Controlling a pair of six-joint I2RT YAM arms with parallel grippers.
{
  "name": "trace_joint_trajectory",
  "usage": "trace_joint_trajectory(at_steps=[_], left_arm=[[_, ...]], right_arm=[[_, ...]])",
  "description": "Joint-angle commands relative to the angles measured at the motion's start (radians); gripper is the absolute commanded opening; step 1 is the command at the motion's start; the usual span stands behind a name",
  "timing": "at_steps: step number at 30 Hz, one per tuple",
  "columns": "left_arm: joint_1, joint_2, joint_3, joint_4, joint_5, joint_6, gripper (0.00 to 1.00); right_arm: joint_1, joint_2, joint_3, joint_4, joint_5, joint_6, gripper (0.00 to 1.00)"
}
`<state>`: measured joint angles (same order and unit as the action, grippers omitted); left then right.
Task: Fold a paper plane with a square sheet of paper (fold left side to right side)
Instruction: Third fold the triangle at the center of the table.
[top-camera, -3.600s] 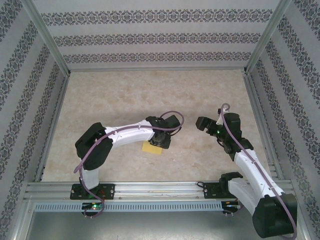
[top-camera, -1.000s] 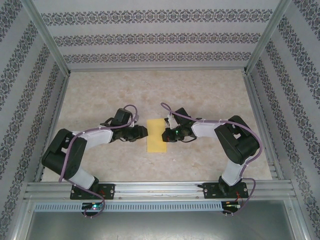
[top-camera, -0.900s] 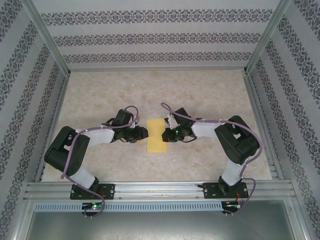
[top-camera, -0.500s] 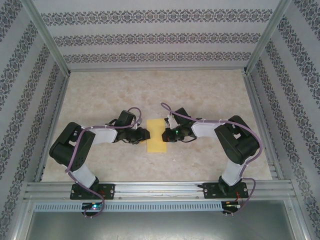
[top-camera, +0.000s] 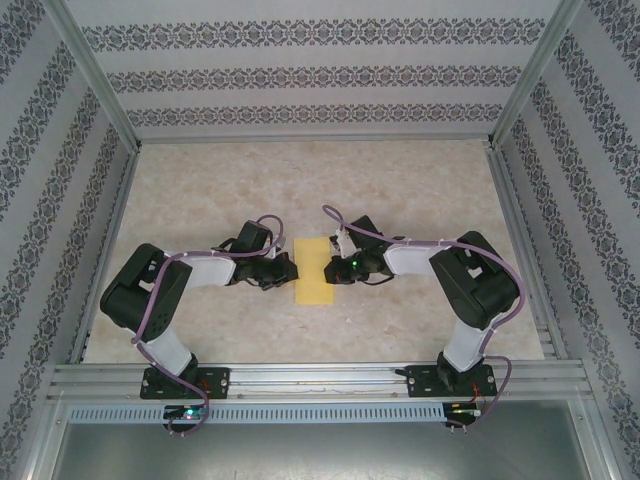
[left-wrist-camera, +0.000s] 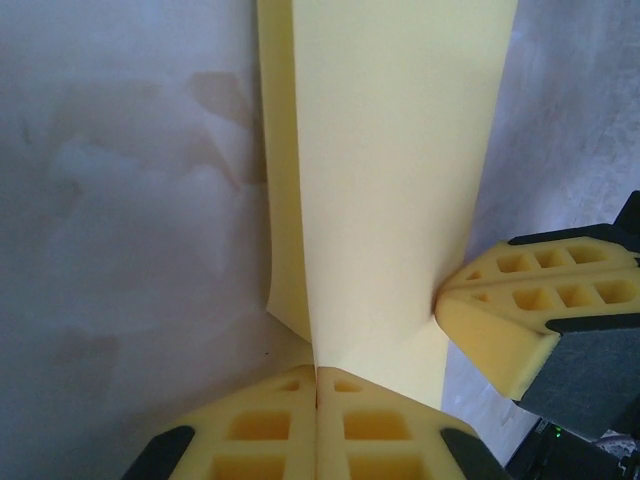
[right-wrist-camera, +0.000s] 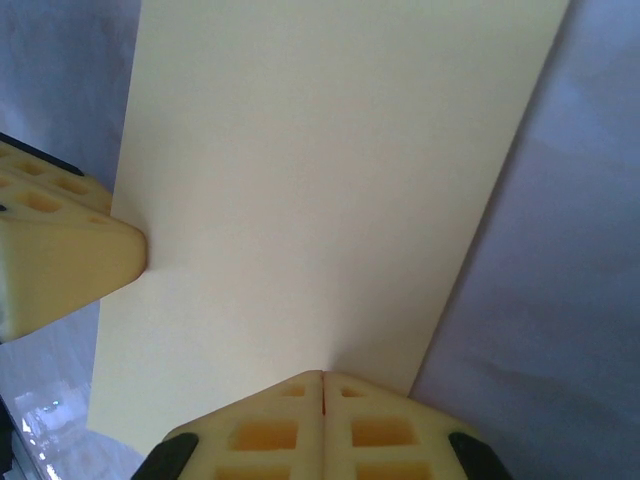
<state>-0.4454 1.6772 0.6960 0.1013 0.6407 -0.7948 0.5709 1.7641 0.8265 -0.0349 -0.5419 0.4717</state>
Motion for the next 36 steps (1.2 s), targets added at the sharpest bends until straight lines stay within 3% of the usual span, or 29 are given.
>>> trace_joint_trajectory(at_steps=[1, 7, 10, 15, 19, 22, 28, 36], left_arm=[[-0.009, -0.020, 0.009, 0.049, 0.016, -0.024, 0.04], [-0.019, -0.030, 0.006, 0.060, 0.019, -0.081, 0.03], [-0.022, -0.027, 0.010, 0.056, 0.034, -0.112, 0.02], [-0.023, -0.027, 0.012, 0.061, 0.057, -0.156, 0.00], [-0.024, -0.025, 0.023, 0.050, 0.077, -0.162, 0.00], [-0.024, -0.027, 0.027, 0.031, 0.079, -0.157, 0.00], [-0.024, -0.031, 0.033, 0.008, 0.080, -0.149, 0.00], [-0.024, -0.028, 0.034, 0.012, 0.083, -0.153, 0.00]], right_arm=[[-0.012, -0.066, -0.030, 0.033, 0.013, -0.004, 0.13], [-0.008, -0.243, -0.122, 0.081, 0.112, -0.054, 0.38], [0.024, -0.352, -0.198, 0.114, 0.184, -0.094, 0.44], [0.150, -0.525, -0.316, 0.158, 0.375, -0.180, 0.55], [0.333, -0.596, -0.387, 0.205, 0.580, -0.333, 0.58], [0.453, -0.575, -0.399, 0.217, 0.716, -0.417, 0.61], [0.600, -0.431, -0.325, 0.185, 0.955, -0.492, 0.70], [0.628, -0.266, -0.222, 0.208, 1.005, -0.526, 0.74]])
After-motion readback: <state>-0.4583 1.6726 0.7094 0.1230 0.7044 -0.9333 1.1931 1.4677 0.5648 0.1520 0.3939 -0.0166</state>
